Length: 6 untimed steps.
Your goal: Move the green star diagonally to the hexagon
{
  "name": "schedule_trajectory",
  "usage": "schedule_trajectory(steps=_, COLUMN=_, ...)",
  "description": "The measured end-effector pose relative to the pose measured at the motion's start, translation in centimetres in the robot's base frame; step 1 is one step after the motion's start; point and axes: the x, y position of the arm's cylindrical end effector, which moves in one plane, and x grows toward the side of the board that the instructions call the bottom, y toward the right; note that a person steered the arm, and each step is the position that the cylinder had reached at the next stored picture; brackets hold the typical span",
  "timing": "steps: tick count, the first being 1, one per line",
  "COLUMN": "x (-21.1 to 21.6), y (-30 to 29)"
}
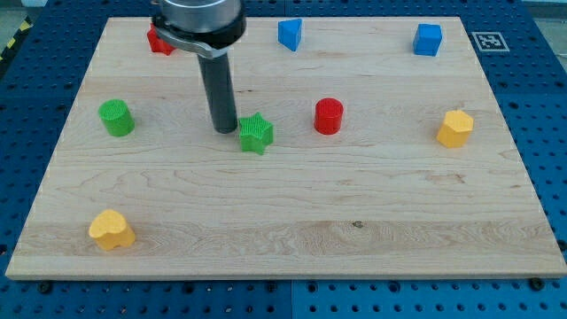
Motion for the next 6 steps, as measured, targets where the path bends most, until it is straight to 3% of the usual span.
schedule_trajectory(steps=6, x=2.4, y=10.5)
